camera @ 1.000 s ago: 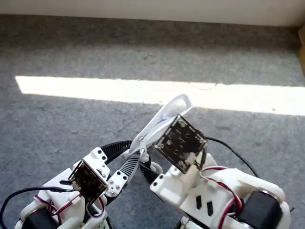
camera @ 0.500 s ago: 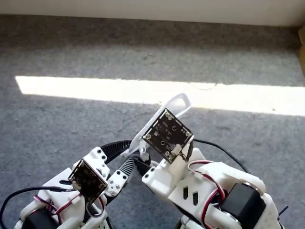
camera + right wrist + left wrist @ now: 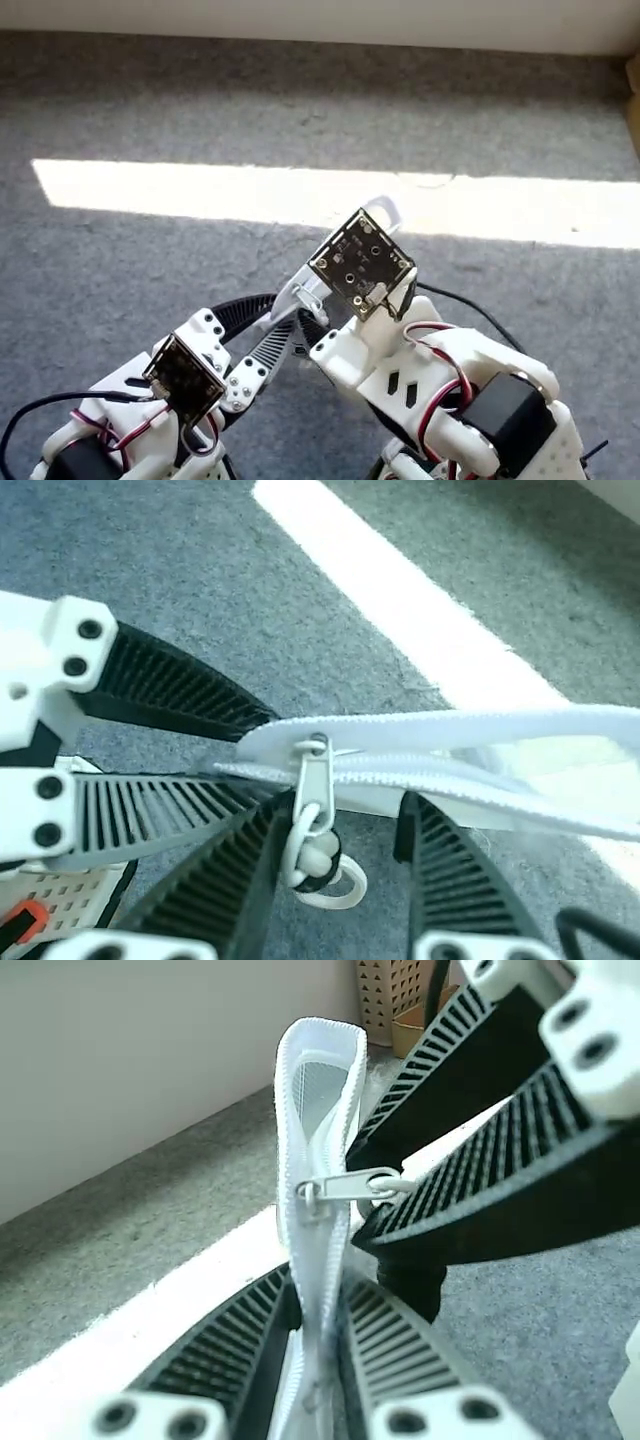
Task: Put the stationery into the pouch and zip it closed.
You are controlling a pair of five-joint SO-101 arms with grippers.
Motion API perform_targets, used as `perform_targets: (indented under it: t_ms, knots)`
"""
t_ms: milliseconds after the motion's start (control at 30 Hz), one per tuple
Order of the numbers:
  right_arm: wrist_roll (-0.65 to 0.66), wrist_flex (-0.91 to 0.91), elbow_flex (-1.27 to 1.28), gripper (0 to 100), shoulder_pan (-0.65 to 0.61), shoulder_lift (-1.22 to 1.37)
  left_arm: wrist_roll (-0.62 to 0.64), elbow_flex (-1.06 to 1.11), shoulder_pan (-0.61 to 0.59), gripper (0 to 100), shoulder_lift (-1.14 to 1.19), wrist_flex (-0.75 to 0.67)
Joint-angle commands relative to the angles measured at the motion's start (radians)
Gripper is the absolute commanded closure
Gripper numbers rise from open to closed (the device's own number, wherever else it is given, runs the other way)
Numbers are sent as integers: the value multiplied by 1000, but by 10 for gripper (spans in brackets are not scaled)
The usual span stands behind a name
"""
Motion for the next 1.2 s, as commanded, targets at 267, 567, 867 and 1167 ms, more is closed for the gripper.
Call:
perform_targets:
  t_ms: [267, 567, 867, 1167]
  knots:
    - [86, -54, 116, 947, 19, 10, -5, -30, -16, 996, 1, 9]
    - [195, -61, 114, 993, 105, -188, -3, -30, -16, 996, 1, 9]
    - [242, -200, 122, 993, 383, -255, -3, -30, -16, 996, 1, 8]
    - [245, -329, 125, 993, 532, -255, -3, -30, -16, 996, 1, 9]
